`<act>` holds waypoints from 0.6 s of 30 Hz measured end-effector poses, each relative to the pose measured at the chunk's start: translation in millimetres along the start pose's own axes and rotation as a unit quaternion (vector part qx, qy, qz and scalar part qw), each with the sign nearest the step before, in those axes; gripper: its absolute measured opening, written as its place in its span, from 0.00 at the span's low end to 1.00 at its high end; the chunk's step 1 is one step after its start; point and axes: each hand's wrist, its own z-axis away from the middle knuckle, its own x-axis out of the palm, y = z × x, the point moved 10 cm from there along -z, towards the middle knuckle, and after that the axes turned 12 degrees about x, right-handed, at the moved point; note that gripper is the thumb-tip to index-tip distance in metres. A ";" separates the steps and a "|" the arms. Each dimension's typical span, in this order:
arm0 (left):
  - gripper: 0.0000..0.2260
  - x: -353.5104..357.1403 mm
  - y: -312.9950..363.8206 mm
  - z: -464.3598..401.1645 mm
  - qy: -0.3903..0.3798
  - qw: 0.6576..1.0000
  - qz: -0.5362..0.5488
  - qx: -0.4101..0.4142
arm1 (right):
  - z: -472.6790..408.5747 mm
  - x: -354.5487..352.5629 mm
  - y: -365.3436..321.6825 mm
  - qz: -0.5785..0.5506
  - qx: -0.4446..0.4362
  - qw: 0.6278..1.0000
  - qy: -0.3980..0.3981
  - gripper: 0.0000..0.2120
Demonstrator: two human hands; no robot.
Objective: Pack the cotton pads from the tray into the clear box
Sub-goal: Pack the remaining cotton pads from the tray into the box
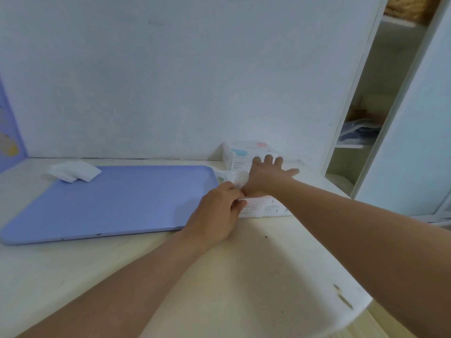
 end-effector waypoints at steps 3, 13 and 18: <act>0.06 0.9 -1.8 -2.2 0.000 1.000 0.014 -0.006 | -5.4 16.8 9.7 -0.038 0.040 0.995 -0.083 0.54; 0.04 -26.5 -30.5 8.6 0.135 0.956 0.225 -0.134 | 3.1 -5.3 3.0 -0.211 -0.041 0.974 -0.066 0.53; 0.03 -105.2 -89.4 17.4 0.224 0.924 0.204 -0.235 | 74.1 -84.0 -69.2 -0.371 -0.279 0.883 0.063 0.18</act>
